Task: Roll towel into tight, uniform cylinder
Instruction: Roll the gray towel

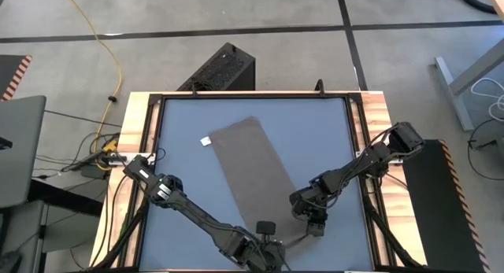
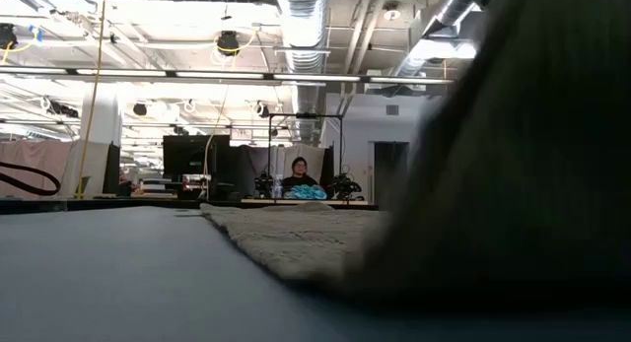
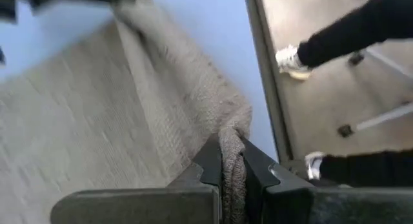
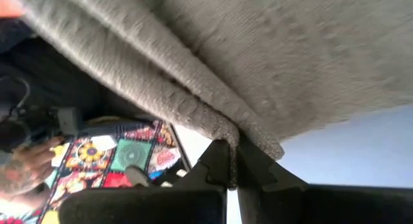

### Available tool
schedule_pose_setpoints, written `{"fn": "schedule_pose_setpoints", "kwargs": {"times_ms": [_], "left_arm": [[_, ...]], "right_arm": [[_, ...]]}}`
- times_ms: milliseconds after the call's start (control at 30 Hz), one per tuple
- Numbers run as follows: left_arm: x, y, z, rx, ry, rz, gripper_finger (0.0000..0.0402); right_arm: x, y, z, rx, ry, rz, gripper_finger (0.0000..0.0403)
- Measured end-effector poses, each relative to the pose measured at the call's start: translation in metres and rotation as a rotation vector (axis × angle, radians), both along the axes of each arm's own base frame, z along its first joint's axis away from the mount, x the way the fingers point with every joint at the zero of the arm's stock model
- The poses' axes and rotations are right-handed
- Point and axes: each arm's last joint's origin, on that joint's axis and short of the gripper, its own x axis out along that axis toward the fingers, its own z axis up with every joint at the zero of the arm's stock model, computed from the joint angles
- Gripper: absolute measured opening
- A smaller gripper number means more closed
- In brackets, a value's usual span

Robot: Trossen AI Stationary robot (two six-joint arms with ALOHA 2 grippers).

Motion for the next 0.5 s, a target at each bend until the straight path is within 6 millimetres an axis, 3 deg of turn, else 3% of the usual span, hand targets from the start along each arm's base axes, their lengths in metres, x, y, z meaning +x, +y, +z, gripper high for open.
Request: {"fn": "schedule_pose_setpoints", "kwargs": {"times_ms": [67,233,500], "left_arm": [[0.001,0.000,-0.007,-0.002,-0.007,0.003,0.0002],[0.000,-0.001,-0.049,-0.110,-0.025,0.042,0.0002],[-0.043,0.020,-0.056,-0.599,-0.395,0.139,0.0003]], "right_arm": [[0.000,-0.001,0.000,-0.010,0.001,-0.012,0.0028],[0.001,0.003,0.000,0.003,-0.014,-0.020,0.0028],[-0.002,0.012,0.001,0.013,-0.018,0.001,0.0028]]}}
